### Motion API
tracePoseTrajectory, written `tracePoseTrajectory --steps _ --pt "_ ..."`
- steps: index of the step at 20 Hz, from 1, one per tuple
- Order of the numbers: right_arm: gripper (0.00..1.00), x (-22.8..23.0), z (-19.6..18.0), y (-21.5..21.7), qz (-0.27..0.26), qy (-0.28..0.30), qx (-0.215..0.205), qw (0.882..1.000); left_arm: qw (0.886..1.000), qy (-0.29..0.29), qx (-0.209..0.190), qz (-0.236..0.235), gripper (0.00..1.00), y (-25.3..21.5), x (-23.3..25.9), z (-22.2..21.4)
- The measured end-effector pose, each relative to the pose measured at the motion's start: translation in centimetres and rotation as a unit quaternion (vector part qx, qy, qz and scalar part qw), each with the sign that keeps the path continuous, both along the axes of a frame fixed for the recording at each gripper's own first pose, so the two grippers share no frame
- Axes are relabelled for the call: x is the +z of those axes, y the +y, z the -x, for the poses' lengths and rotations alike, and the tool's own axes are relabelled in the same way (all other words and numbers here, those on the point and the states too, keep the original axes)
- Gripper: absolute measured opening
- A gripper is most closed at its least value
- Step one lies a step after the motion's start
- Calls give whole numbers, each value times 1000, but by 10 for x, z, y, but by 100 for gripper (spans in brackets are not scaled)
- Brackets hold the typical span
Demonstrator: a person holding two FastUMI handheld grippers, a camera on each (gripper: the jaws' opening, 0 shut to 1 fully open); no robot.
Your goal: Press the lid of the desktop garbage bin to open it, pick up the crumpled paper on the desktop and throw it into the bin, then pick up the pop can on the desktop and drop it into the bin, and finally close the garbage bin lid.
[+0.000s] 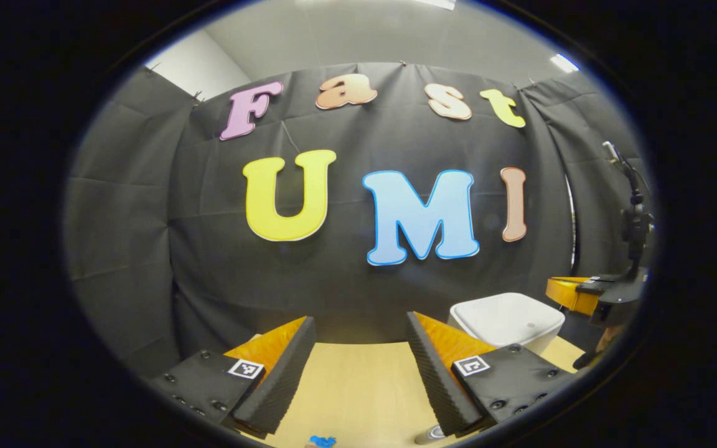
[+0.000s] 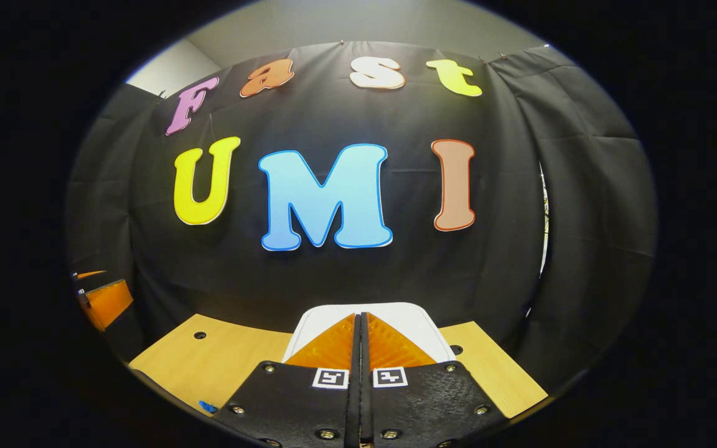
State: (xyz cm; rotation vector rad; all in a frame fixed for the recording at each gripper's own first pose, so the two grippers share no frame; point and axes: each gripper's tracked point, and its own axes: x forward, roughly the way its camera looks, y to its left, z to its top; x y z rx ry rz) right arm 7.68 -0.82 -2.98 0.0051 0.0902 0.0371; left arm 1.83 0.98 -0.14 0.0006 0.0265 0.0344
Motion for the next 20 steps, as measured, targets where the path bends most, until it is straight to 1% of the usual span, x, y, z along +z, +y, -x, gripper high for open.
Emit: tracePoseTrajectory --steps 9,13,17,20 --pt "0 -24 -29 -8 -2 25 -2 1000 1000 7 21 1 95 19 -5 5" --pt "0 -33 -34 -10 -8 36 -2 999 999 6 35 -4 95 29 -4 8" --pt "0 -40 -39 -10 -7 43 1 999 999 8 41 -3 95 34 -5 10" --pt "0 -52 -42 -11 -11 60 0 998 999 10 42 -1 95 34 -7 11"
